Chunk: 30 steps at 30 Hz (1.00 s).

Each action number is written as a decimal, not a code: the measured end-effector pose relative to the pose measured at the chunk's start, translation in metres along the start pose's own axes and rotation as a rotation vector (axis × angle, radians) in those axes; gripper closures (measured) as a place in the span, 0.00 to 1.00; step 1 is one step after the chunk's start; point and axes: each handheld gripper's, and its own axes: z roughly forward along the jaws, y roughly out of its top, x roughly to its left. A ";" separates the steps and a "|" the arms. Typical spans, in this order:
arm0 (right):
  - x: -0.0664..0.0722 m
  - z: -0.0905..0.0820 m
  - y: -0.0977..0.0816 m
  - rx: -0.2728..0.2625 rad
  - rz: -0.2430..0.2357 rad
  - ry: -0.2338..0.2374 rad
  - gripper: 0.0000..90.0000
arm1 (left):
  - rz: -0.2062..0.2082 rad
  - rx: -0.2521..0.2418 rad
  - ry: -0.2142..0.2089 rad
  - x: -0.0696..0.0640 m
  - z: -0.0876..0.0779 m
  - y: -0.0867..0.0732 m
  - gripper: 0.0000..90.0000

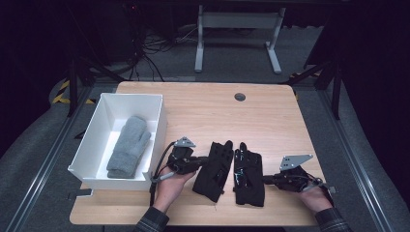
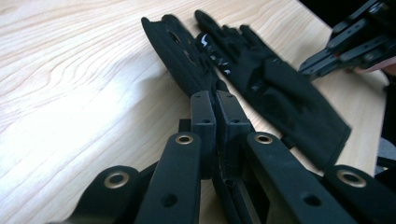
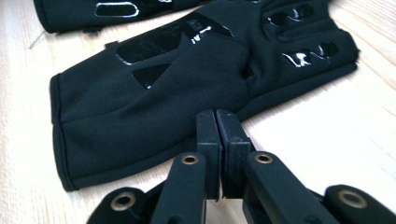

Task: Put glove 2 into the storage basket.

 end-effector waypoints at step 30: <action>0.011 0.035 0.030 -0.005 -0.023 0.066 1.00 | 0.037 -0.055 -0.120 -0.020 0.018 0.027 0.97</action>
